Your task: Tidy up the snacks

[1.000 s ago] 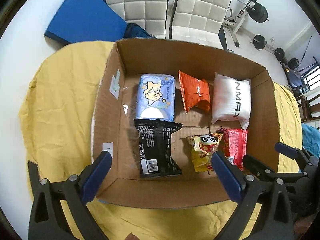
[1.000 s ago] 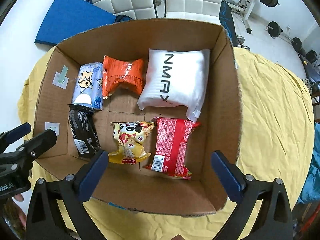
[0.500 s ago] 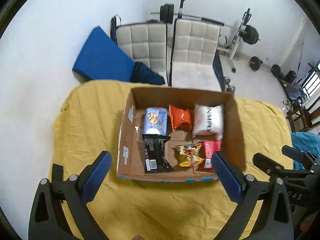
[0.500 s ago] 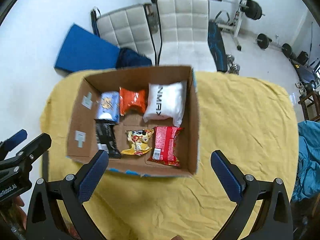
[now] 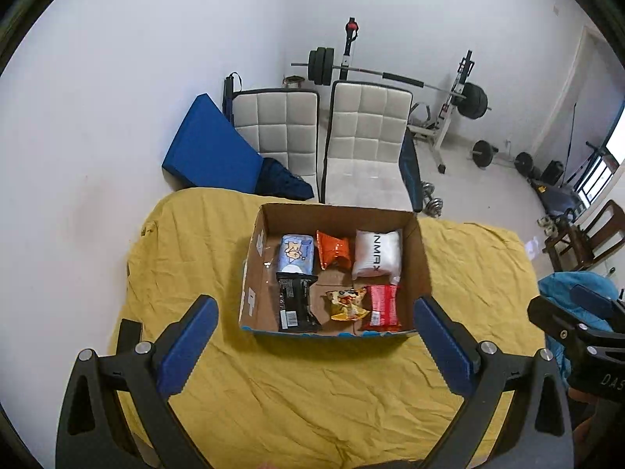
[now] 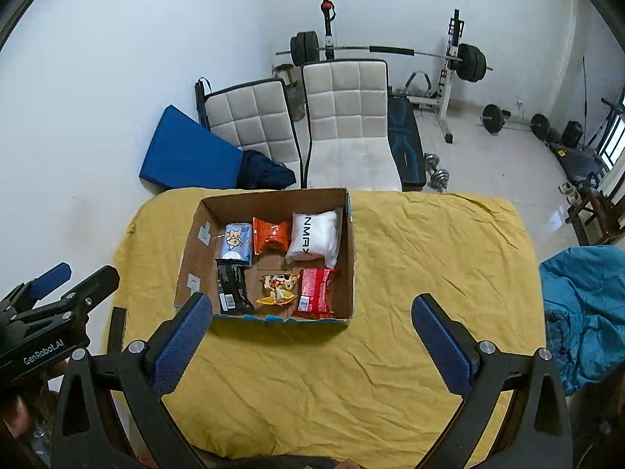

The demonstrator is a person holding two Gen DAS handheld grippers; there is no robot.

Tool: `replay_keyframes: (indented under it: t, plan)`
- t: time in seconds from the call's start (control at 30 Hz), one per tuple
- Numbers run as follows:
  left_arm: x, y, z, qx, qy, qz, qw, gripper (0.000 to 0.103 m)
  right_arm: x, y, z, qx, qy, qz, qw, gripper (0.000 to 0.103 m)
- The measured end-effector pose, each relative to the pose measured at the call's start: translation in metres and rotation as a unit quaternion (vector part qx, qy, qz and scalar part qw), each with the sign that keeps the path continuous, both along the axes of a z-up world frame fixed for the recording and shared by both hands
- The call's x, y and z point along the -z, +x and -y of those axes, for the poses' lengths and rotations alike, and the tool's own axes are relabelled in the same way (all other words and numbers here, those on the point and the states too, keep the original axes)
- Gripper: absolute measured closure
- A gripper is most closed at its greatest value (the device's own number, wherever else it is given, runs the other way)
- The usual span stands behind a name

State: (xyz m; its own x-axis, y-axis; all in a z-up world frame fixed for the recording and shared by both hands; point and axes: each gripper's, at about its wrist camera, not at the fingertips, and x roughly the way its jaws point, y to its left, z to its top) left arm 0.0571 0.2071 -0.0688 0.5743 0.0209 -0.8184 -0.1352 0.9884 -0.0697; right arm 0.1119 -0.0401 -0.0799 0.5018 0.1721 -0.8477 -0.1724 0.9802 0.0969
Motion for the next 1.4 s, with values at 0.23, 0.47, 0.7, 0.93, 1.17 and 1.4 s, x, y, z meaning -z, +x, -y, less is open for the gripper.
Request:
replay_keyframes:
  t: [0.23, 0.47, 0.7, 0.93, 1.17, 1.4]
  plan:
    - [-0.019, -0.021, 0.007, -0.006, 0.015, 0.012, 0.9998, 0.000, -0.019, -0.020, 0.002, -0.003, -0.008, 0.014, 1.000, 0.000]
    - [-0.021, -0.029, 0.006, -0.017, 0.014, 0.014, 0.9997, 0.000, -0.027, -0.032, 0.006, -0.001, -0.015, 0.021, 1.000, 0.000]
    - [-0.018, -0.033, 0.008, -0.015, 0.008, 0.005, 0.9998, 0.000, -0.022, -0.034, 0.004, -0.008, -0.021, 0.013, 1.000, 0.000]
    - [-0.014, -0.035, 0.012, -0.014, 0.017, -0.001, 0.9998, 0.001, -0.018, -0.037, -0.002, -0.012, -0.035, 0.016, 0.999, 0.000]
    - [-0.013, -0.039, 0.011, -0.014, 0.018, -0.005, 0.9997, 0.000, -0.015, -0.038, 0.000, -0.012, -0.033, 0.015, 0.999, 0.000]
    - [-0.012, -0.038, 0.009, -0.013, 0.017, -0.003, 0.9998, 0.001, -0.015, -0.040, 0.003, -0.009, -0.037, 0.020, 0.999, 0.000]
